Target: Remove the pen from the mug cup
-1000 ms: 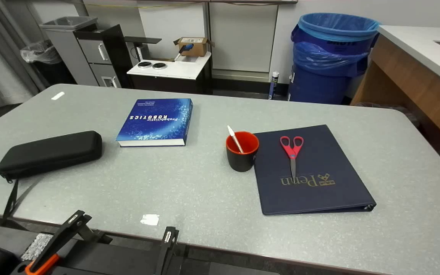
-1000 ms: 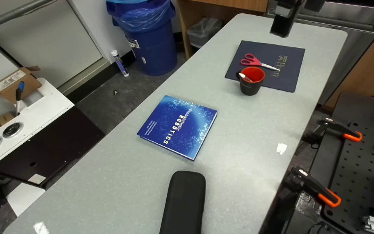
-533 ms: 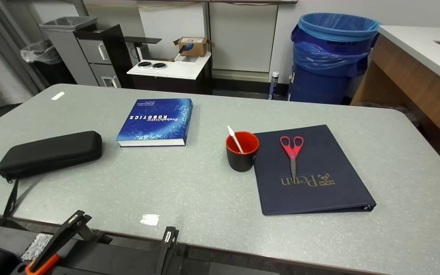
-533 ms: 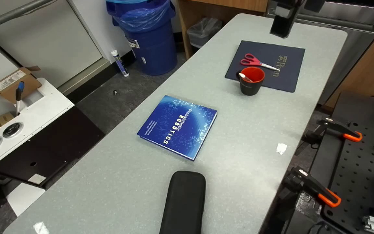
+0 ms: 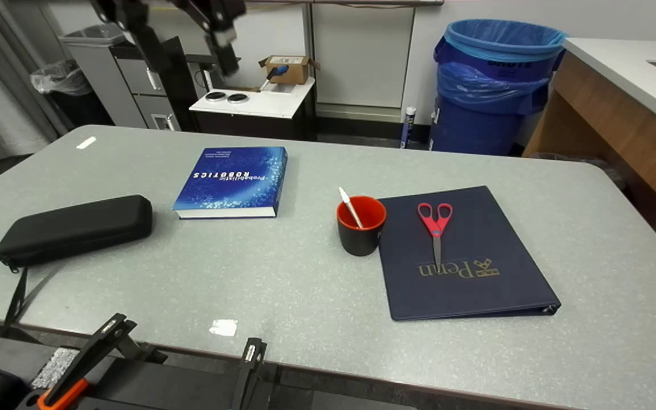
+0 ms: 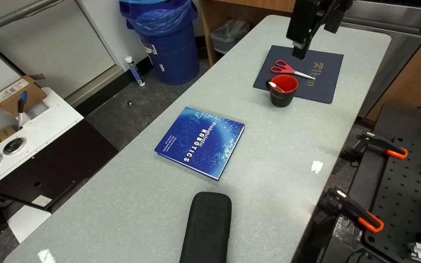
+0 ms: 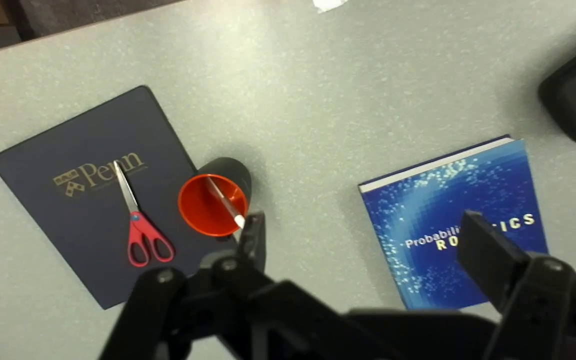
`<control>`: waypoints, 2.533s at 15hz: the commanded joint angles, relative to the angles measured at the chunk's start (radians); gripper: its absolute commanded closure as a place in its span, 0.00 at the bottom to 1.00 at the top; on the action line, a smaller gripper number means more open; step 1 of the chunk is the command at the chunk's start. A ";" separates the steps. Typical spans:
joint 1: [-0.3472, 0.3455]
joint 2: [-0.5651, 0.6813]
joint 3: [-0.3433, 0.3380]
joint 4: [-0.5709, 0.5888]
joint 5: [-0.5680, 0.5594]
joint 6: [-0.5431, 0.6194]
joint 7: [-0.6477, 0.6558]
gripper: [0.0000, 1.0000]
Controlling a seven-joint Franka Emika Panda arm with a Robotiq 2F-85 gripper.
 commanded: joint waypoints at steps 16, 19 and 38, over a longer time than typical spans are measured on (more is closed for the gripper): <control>-0.095 0.571 -0.082 0.132 -0.251 0.311 0.180 0.00; -0.065 0.684 -0.139 0.199 -0.301 0.385 0.331 0.00; 0.267 1.016 -0.426 0.467 -0.372 0.378 0.826 0.52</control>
